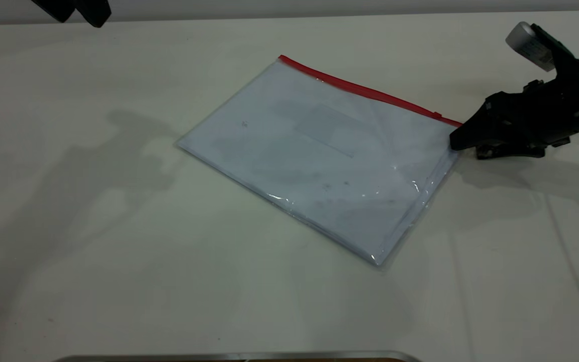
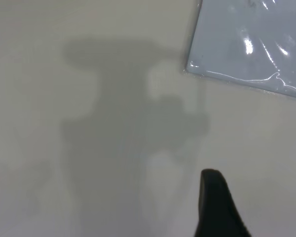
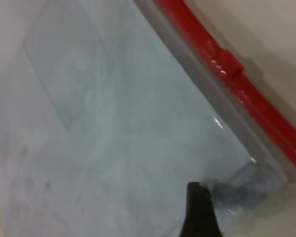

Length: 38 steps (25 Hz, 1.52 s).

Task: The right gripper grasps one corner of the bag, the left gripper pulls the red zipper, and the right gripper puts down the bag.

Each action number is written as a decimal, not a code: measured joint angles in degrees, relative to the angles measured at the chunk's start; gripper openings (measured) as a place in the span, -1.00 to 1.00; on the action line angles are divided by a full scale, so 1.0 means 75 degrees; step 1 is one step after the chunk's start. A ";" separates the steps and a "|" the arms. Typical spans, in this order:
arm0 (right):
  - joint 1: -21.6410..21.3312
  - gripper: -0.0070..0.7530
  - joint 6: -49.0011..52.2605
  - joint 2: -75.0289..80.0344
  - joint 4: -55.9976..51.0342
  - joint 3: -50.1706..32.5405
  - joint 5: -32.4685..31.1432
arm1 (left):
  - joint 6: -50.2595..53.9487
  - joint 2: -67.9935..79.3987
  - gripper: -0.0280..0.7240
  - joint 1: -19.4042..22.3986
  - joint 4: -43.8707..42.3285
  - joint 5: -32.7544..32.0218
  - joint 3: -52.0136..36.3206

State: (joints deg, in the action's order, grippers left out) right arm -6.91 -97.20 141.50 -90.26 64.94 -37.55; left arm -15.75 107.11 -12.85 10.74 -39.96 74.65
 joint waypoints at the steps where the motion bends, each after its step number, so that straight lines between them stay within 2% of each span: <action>1: 0.0000 0.54 -0.0085 0.0071 -0.0099 0.0047 -0.0135 | 0.0000 0.0000 0.36 0.0000 0.0009 0.0000 0.0000; 11: 0.0008 0.53 -0.0882 0.0545 -0.1084 0.0121 -0.1362 | 0.0000 0.0000 0.36 0.0000 0.0018 0.0008 0.0000; 15: 0.0101 0.38 -0.1193 0.0629 -0.1245 0.0128 -0.1675 | 0.0008 0.0000 0.36 0.0000 0.0018 0.0025 0.0000; 19: 0.0234 0.05 -0.1445 0.0653 -0.1427 0.0135 -0.1869 | 0.0030 0.0000 0.36 -0.0006 0.0021 0.0050 0.0000; 25: 0.0243 -0.70 -0.1774 0.0688 -0.1566 0.0135 -0.2049 | 0.0030 0.0000 0.36 -0.0006 0.0021 0.0199 0.0000; 27: 0.0243 -0.87 -0.1909 0.0688 -0.1602 0.0135 -0.2209 | -0.0030 0.0000 0.36 -0.0006 0.0021 0.0285 0.0000; 34: 0.0294 -0.89 -0.2101 0.0467 -0.0957 0.0309 -0.2823 | -0.1597 0.0044 0.36 -0.0006 0.0211 0.0294 0.0017; 38: 0.0517 -0.89 -0.2129 -0.0153 -0.0361 0.0309 -0.2810 | -0.2676 0.0189 0.36 -0.0006 0.1234 0.0271 0.0321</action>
State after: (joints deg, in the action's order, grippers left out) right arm -3.03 -113.17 140.35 -92.96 67.26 -58.62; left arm -35.82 108.53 -12.89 19.99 -37.93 77.05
